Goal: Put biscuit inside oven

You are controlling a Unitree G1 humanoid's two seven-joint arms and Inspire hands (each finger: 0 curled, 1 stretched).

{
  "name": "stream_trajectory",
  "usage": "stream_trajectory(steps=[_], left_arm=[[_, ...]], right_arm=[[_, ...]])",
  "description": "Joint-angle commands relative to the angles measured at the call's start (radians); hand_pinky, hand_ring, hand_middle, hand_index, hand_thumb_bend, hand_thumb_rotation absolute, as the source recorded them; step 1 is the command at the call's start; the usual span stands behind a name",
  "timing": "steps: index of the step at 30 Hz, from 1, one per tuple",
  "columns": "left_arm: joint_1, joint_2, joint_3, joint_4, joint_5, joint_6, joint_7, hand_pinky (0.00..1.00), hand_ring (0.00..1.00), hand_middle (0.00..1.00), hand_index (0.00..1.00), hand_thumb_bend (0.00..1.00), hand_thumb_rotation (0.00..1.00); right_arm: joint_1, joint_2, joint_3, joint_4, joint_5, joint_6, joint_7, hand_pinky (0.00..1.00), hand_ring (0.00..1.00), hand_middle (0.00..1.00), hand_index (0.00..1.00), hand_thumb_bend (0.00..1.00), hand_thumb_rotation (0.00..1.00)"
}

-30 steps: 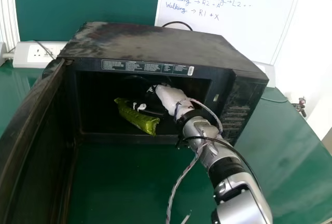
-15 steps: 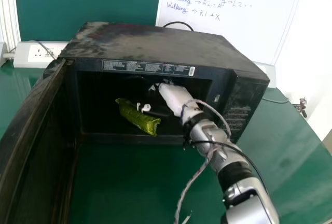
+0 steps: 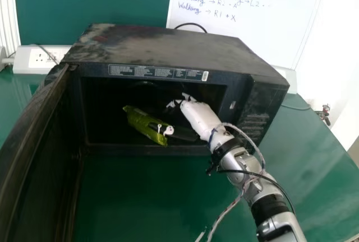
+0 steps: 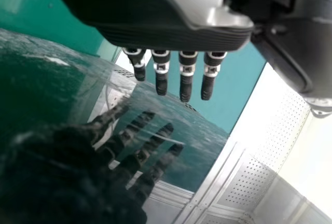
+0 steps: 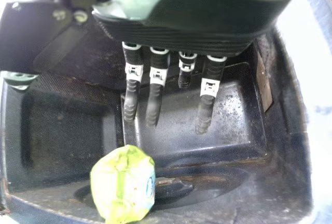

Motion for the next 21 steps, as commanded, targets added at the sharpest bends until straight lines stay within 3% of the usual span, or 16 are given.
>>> stream_trajectory(steps=[1,10,15,21], left_arm=[[0.003,0.007,0.003,0.001,-0.002,-0.002,-0.007,1.00,0.96,0.94,0.95,0.89,0.89],[-0.002,0.008,0.000,0.005,0.008,0.000,0.001,0.99,0.95,0.94,0.93,0.90,0.88],[-0.004,0.008,-0.001,0.009,0.007,-0.002,-0.005,0.99,0.96,0.94,0.94,0.89,0.88],[-0.006,0.009,-0.002,0.006,0.006,0.007,0.006,0.99,0.95,0.94,0.93,0.89,0.88]], right_arm=[[0.046,-0.023,-0.022,-0.057,0.019,0.000,0.019,0.52,0.62,0.67,0.68,0.97,0.43],[0.195,-0.090,-0.090,-0.261,0.037,-0.012,0.045,0.48,0.62,0.67,0.67,0.97,0.45],[0.327,-0.138,-0.165,-0.490,0.066,0.038,0.100,0.45,0.59,0.65,0.65,0.97,0.35],[0.501,-0.184,-0.272,-0.725,0.122,0.096,0.184,0.44,0.61,0.68,0.65,0.98,0.35]])
